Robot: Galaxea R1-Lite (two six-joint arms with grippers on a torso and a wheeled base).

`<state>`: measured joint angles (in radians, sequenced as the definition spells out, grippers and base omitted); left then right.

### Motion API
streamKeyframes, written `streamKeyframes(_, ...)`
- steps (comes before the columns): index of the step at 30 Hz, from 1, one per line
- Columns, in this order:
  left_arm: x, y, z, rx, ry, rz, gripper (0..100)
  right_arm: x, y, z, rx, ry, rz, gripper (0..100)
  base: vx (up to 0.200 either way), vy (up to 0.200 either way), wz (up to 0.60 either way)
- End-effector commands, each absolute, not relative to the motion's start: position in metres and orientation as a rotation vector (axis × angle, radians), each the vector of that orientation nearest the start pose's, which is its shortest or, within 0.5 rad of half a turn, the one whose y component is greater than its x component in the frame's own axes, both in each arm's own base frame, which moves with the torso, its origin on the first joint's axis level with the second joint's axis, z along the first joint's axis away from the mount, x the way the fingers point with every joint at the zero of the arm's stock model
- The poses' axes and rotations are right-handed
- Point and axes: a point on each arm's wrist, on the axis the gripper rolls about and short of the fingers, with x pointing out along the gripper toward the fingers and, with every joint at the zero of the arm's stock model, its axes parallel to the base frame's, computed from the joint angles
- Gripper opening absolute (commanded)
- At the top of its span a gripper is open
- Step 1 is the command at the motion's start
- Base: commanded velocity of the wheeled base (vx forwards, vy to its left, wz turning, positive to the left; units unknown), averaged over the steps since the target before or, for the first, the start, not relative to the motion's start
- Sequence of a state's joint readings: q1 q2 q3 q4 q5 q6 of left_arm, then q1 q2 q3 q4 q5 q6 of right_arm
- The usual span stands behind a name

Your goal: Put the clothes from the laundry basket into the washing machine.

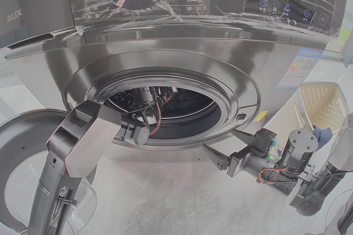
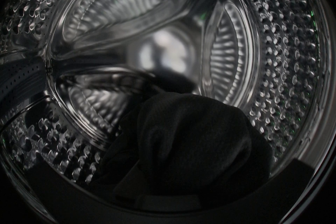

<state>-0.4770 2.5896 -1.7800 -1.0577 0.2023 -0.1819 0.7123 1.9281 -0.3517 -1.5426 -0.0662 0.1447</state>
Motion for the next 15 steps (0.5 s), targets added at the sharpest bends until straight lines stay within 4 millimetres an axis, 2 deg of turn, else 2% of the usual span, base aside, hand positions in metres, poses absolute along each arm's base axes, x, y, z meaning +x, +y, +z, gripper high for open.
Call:
streamKeyframes(1,0.484,-0.235,0.106,-0.282,-0.246,-0.275,0,0.215,0.184,0.102,0.126,0.078,0.644,100,0.0,0.0,0.0)
streamKeyframes(5,0.483,-0.239,0.097,-0.278,-0.23,-0.282,0,0.215,0.184,0.103,0.128,0.077,0.644,100,0.0,0.0,0.0)
streamKeyframes(6,0.483,-0.239,0.097,-0.278,-0.23,-0.282,100,0.215,0.184,0.103,0.128,0.077,0.644,100,0.0,0.0,0.0)
streamKeyframes(10,0.473,-0.242,0.088,-0.256,-0.162,-0.286,100,0.214,0.184,0.102,0.126,0.078,0.644,100,0.0,0.0,0.0)
streamKeyframes(15,0.437,-0.236,0.093,-0.196,-0.001,-0.303,100,0.214,0.184,0.103,0.127,0.075,0.644,100,0.0,0.0,0.0)
